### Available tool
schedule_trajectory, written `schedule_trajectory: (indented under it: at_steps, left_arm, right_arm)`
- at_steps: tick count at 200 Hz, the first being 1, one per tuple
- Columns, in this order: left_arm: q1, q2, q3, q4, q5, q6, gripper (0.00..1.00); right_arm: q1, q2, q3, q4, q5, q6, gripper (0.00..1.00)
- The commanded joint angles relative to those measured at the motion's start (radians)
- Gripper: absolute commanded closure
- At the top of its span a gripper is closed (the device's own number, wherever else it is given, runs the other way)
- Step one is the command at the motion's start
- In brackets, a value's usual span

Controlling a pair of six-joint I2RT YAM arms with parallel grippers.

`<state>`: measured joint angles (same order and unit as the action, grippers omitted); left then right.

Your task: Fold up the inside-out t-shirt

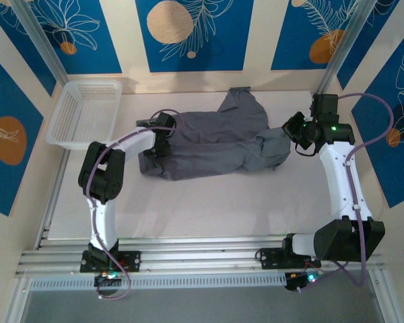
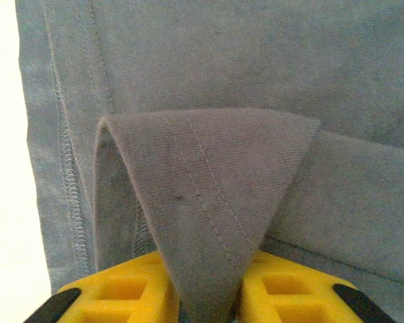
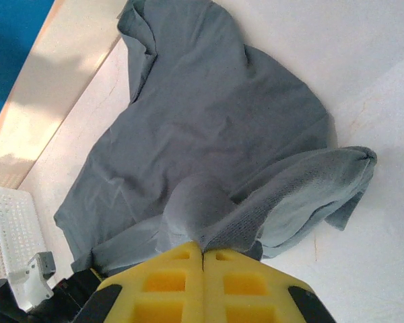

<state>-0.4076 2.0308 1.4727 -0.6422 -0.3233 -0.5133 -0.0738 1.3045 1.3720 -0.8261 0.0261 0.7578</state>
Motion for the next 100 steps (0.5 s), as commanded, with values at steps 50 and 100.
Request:
schedule_trajectory:
  at_steps: [50,100]
  left_arm:
    - [0.038,-0.017,0.038,-0.068,-0.058,-0.02,0.99]
    - [0.176,-0.29,0.169,-0.136,0.276,-0.047,1.0]
  right_arm:
    - [0.005,-0.033,0.009,-0.01,0.014,0.006,1.0]
    - [-0.121,-0.003,0.27,-0.01,-0.095,0.075,1.0]
